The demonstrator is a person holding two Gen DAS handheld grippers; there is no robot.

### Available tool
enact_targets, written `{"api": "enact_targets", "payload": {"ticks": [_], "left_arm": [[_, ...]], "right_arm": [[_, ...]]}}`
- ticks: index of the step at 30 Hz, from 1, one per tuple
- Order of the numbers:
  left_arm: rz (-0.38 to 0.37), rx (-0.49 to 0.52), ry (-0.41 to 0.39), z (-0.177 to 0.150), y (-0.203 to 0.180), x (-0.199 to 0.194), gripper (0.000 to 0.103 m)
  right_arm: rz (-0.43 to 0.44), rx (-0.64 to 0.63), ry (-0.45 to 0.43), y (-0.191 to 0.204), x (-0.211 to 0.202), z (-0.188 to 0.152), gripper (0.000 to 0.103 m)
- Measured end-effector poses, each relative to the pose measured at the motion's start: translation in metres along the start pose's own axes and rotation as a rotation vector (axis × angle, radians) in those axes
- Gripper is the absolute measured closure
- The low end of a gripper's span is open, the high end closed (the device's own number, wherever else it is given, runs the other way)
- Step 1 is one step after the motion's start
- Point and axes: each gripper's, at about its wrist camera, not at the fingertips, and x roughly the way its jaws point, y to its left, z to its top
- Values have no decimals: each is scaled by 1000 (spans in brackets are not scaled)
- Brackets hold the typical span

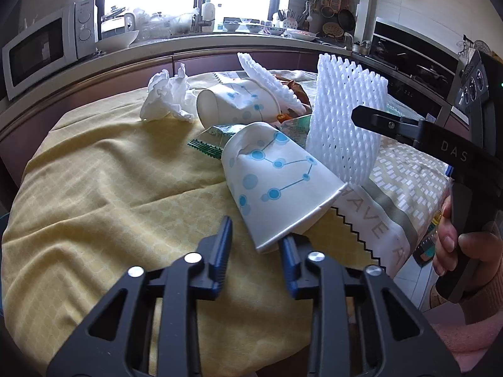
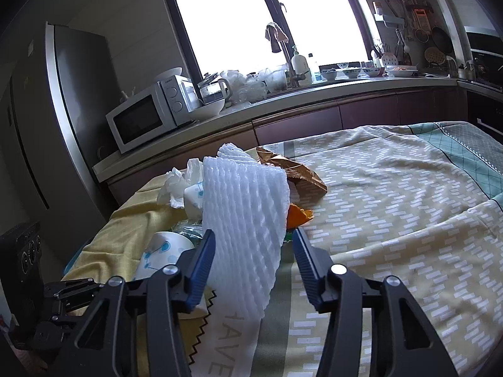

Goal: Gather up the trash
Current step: 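Grasp the blue-dotted paper cup with the left tool while the right tool grasps the white foam net, then carry cup and foam net over the blue bin while both tools open to drop them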

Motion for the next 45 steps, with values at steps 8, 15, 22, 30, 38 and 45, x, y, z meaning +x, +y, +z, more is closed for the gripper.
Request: {"api": "enact_targets", "payload": {"ticks": [8, 15, 22, 30, 38, 45], "left_arm": [[31, -46, -69, -3, 18, -33, 95], [102, -111, -160, -4, 53, -79, 100], [233, -219, -243, -13, 109, -133, 100], [448, -350, -308, -33, 193, -195, 100], [622, -463, -300, -60, 271, -222, 100], [696, -521, -234, -78, 321, -203, 100]], "right_arm": [[61, -33, -15, 11, -10, 7, 90], [168, -111, -53, 51, -23, 25, 91], [336, -185, -4, 115, -1, 41, 91], [521, -274, 88, 206, 44, 53, 91], [640, -355, 188, 290, 101, 53, 91], [668, -393, 305, 341, 158, 33, 91]]}}
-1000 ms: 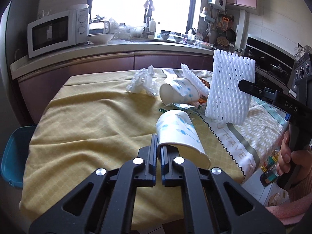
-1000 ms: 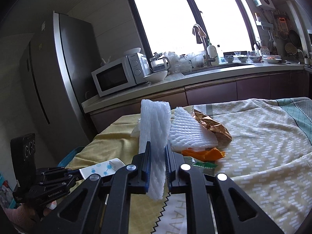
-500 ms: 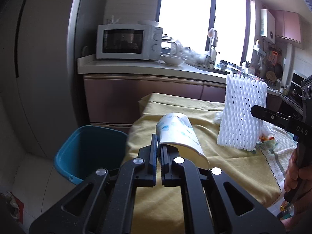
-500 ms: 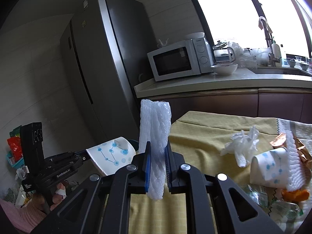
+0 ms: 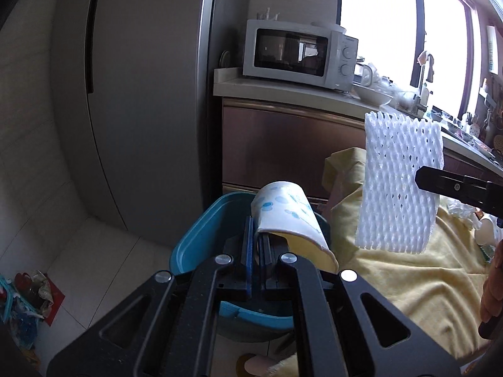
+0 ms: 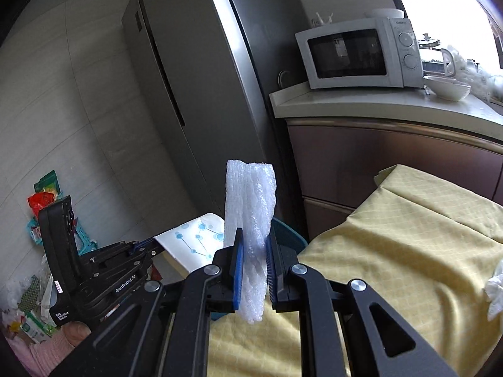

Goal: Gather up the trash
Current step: 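Carry cup and foam net over the blue bin while both tools open to drop them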

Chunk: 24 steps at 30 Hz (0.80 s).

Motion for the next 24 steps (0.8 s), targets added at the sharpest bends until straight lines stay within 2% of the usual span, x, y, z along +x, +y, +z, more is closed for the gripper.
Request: {"api": "enact_targets", "payload": {"ticks": [10, 13, 16, 18, 24], "left_arm": [[51, -8, 83, -5, 12, 61, 100], [68, -10, 98, -8, 14, 75, 100], [74, -14, 116, -10, 18, 89, 99], [64, -18, 129, -11, 19, 98, 98], [58, -12, 165, -16, 16, 125, 91]], "right_arm": [[2, 56, 166, -3, 85, -3, 91], [-9, 87, 212, -5, 104, -7, 88], [-24, 101, 254, -5, 117, -9, 86], [-30, 103, 253, -4, 119, -8, 85], [-52, 102, 272, -3, 125, -10, 74]]}}
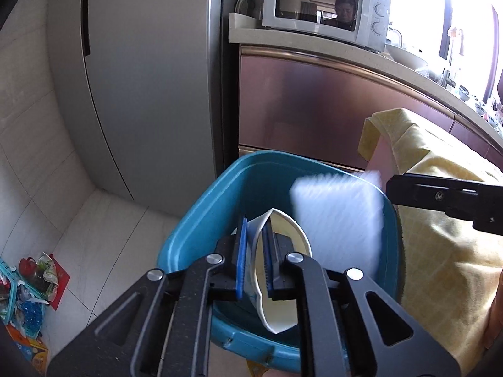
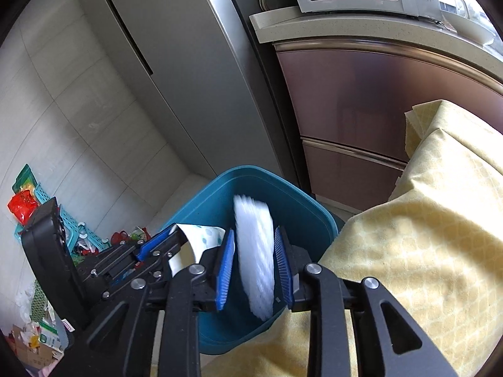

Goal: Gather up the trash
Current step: 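Carry cup and foam net over the blue bin while both tools open to drop them, then move both open tools back over the table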

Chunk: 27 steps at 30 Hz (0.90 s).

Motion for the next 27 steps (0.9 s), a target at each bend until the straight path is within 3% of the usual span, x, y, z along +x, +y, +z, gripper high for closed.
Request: {"api": "enact_targets", "payload": {"ticks": [3, 5, 7, 14, 16, 21, 27], "left_arm": [[5, 9, 4, -6, -4, 2, 82], [-4, 15, 4, -8, -7, 1, 81], [4, 28, -3, -11, -10, -2, 73], [-29, 28, -34, -12, -18, -25, 72], [-45, 42, -62, -11, -25, -39, 67], [-128, 98, -143, -9, -52, -83, 63], [-288, 174, -199, -10, -98, -128, 56]], "right_arm": [[-1, 10, -10, -1, -4, -3, 72], [1, 15, -20, -5, -6, -3, 72], [8, 22, -28, -8, -12, -5, 72], [27, 1, -101, -11, -54, -19, 69], [33, -2, -133, -15, -73, -26, 66], [18, -10, -217, -34, -124, -49, 62], [-48, 13, -314, -63, -185, -82, 58]]}}
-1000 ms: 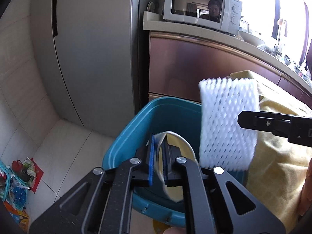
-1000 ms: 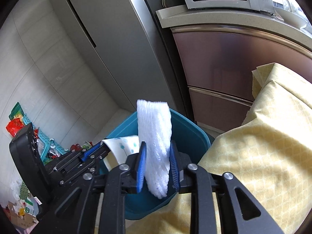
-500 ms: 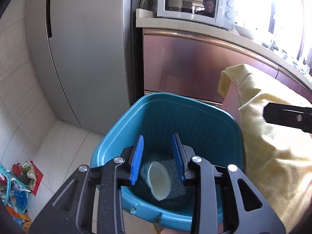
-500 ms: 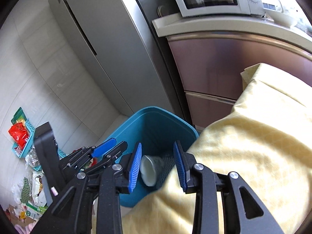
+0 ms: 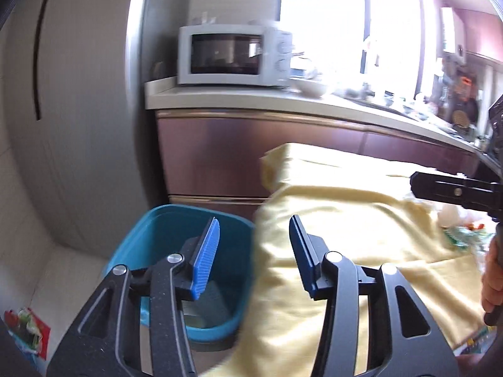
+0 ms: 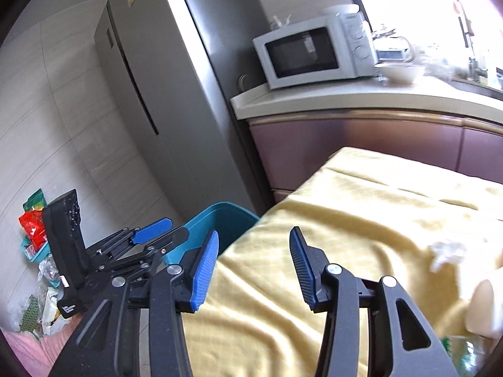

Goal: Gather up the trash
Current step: 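Move both open tools back over the table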

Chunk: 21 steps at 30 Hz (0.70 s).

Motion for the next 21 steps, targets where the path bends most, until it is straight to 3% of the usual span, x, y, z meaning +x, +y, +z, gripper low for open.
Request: {"api": "enact_targets", "payload": {"ticks": [13, 21], "left_arm": [[-358, 184, 64, -8, -155, 0, 51], [-487, 327, 115, -25, -237, 10, 46]], "right_arm": [[-294, 124, -135, -73, -117, -40, 58], [-458, 213, -175, -121, -173, -76, 58]]}}
